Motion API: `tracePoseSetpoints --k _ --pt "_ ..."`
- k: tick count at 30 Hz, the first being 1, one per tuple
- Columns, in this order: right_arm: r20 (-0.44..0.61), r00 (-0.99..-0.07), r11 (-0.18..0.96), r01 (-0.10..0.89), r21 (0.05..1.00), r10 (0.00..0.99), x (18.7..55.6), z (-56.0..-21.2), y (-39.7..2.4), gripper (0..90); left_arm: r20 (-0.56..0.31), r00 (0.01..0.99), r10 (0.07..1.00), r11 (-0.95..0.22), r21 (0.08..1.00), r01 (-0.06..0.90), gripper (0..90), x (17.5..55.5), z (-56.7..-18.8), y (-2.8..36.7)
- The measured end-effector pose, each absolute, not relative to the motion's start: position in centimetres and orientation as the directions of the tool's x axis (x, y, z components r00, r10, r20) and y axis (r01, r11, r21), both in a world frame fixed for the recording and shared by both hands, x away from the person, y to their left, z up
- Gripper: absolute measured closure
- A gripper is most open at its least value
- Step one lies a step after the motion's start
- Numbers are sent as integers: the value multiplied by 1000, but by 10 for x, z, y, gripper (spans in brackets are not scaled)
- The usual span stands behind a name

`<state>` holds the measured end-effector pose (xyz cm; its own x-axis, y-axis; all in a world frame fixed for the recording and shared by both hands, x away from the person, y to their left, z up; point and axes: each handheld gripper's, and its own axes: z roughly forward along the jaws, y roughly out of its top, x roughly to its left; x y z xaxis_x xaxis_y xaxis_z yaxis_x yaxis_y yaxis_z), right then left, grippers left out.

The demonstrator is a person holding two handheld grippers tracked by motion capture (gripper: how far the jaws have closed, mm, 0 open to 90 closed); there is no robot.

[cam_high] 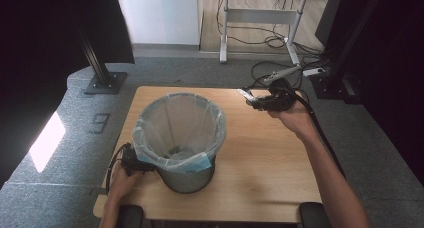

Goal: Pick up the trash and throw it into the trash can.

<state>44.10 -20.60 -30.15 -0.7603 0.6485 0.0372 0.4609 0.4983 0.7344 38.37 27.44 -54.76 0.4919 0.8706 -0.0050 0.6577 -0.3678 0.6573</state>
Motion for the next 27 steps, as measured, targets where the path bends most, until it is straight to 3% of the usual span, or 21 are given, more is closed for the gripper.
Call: tracePoseSetpoints --k 27 --pt "-13 -849 541 325 776 528 415 -232 -156 828 -2 495 869 -372 656 657 0 384 -547 273"
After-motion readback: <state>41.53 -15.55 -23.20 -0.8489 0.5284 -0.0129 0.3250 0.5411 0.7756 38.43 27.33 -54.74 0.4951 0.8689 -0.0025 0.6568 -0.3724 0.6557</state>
